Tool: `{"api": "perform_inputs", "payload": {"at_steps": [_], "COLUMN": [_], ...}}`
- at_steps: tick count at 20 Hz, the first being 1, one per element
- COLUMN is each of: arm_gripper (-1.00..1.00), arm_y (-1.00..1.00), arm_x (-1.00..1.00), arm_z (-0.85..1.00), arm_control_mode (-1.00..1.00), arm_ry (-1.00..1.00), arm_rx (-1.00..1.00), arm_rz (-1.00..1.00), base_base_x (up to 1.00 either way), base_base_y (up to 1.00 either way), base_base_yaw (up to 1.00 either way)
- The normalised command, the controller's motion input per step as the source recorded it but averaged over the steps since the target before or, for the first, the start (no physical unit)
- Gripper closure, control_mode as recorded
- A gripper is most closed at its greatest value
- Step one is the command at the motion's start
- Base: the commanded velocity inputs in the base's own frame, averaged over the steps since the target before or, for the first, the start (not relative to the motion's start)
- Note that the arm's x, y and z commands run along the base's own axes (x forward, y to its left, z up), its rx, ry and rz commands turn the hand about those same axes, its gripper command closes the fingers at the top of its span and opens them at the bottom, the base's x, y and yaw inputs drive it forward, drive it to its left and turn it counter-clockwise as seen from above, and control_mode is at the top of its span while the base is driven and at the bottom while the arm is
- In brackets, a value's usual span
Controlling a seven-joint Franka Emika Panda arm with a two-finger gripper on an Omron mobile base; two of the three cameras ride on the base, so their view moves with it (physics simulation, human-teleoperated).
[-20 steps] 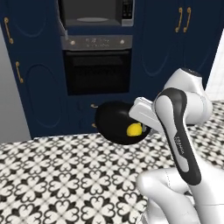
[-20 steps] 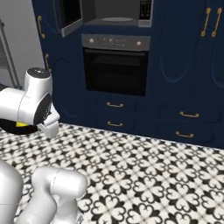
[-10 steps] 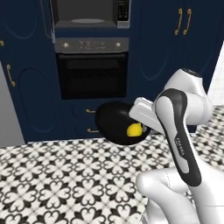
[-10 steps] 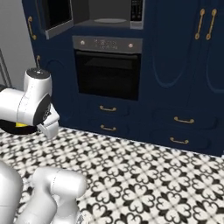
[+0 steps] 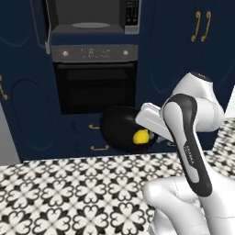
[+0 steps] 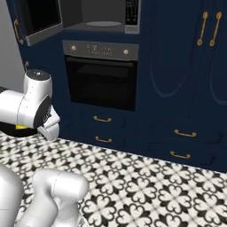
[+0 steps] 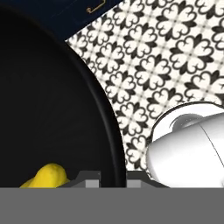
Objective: Pick the lemon from the sink and place it in the bowl. Then pick the bowl and place it in the microwave. Then close the microwave door and press the start button.
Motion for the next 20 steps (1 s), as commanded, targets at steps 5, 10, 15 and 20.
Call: {"api": "perform_inputs", "payload": {"at_steps": [5, 10, 15, 20], "arm_gripper": [1.0, 1.0, 1.0, 1.0], "arm_y": [0.0, 0.0, 0.0, 0.0], "arm_x": [0.0, 0.0, 0.0, 0.0], "arm_z": [0.0, 0.0, 0.0, 0.0], "arm_control_mode": [1.0, 1.0, 1.0, 1.0], "arm_ry": [0.0, 0.0, 0.0, 0.0], "arm_rx": [0.0, 0.0, 0.0, 0.0], "arm_rz": [0.0, 0.0, 0.0, 0.0], "base_base_x": [0.85, 0.86, 0.83, 0.67], "base_base_y": [-0.02, 0.0, 0.0, 0.02], "base_base_yaw": [0.0, 0.0, 0.0, 0.0]}}
